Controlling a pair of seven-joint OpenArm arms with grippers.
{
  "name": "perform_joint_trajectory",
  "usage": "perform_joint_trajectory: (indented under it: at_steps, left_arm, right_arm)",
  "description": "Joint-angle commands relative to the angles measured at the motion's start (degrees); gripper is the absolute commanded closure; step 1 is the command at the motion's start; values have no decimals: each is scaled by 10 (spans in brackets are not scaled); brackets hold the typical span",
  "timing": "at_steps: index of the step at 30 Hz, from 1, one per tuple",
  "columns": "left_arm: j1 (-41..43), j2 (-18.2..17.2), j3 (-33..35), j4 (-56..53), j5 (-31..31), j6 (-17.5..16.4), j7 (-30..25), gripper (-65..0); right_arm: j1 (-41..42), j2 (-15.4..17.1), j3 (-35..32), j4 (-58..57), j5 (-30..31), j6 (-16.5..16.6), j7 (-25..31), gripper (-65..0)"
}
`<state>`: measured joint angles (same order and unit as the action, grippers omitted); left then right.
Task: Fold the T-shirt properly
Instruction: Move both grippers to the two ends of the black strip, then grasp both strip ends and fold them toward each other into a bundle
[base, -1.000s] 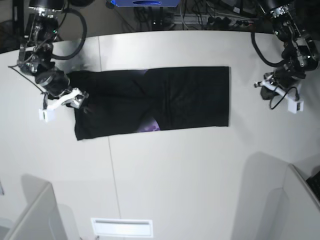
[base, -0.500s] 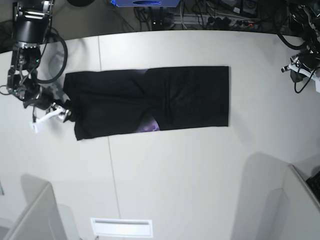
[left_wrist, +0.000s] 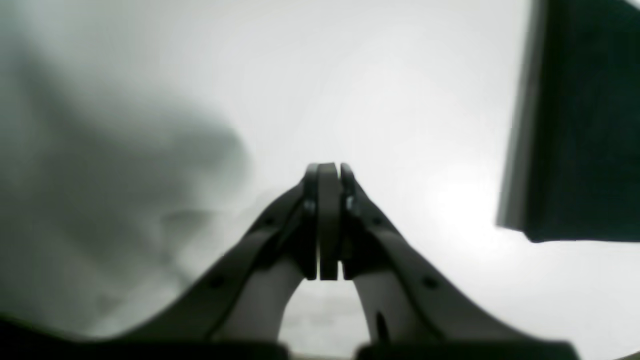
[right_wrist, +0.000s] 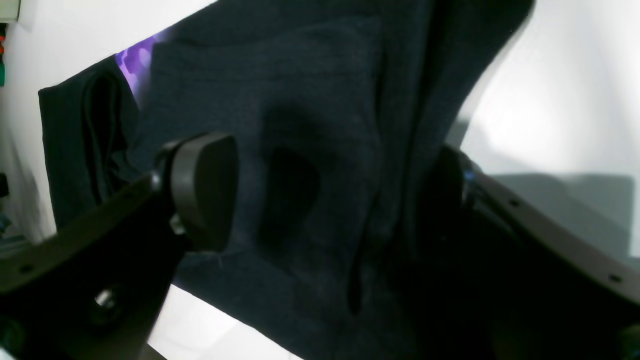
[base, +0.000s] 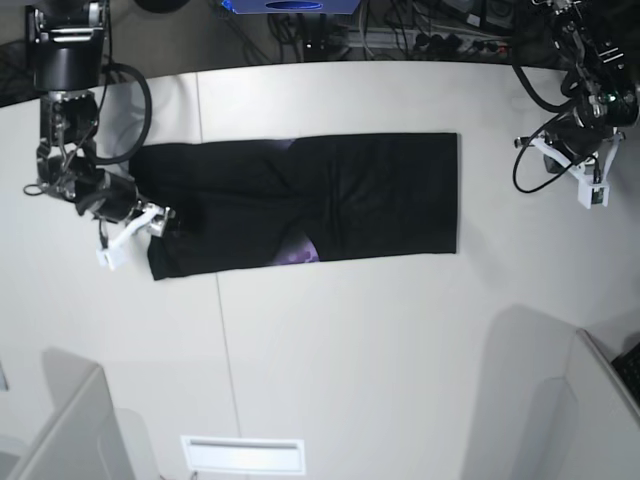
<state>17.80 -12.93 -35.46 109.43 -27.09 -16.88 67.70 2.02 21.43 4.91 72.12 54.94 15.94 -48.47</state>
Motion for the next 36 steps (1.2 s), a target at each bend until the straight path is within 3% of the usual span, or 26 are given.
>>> perform_joint_trajectory:
  at_steps: [1, 4, 11, 17, 21, 27, 36]
  left_arm:
    - [-4, 2, 2, 9, 9, -2, -8, 0]
    - [-28, 10, 34, 5, 16, -2, -8, 0]
    - [-74, 11, 97, -63, 17, 0, -8, 0]
    - [-76, 9, 101, -104, 50, 0, -41, 0]
    - [-74, 10, 152, -132, 119, 0, -85, 0]
    - [-75, 15, 196, -132, 121, 0, -85, 0]
    - [-76, 20, 254, -132, 125, 0, -84, 0]
  right_arm:
    - [0, 6, -2, -1, -10, -3, -20, -435]
    - [-5, 6, -3, -1, -14, -3, -22, -362]
    - [-6, -26, 3, -1, -97, -3, -21, -309]
    - [5, -29, 4, -1, -98, -4, -20, 0]
    - [11, -27, 3, 1, -99, -6, -20, 0]
    - [10, -27, -1, 43, -99, -66, -25, 0]
    - [-8, -31, -1, 140, -98, -68, -31, 0]
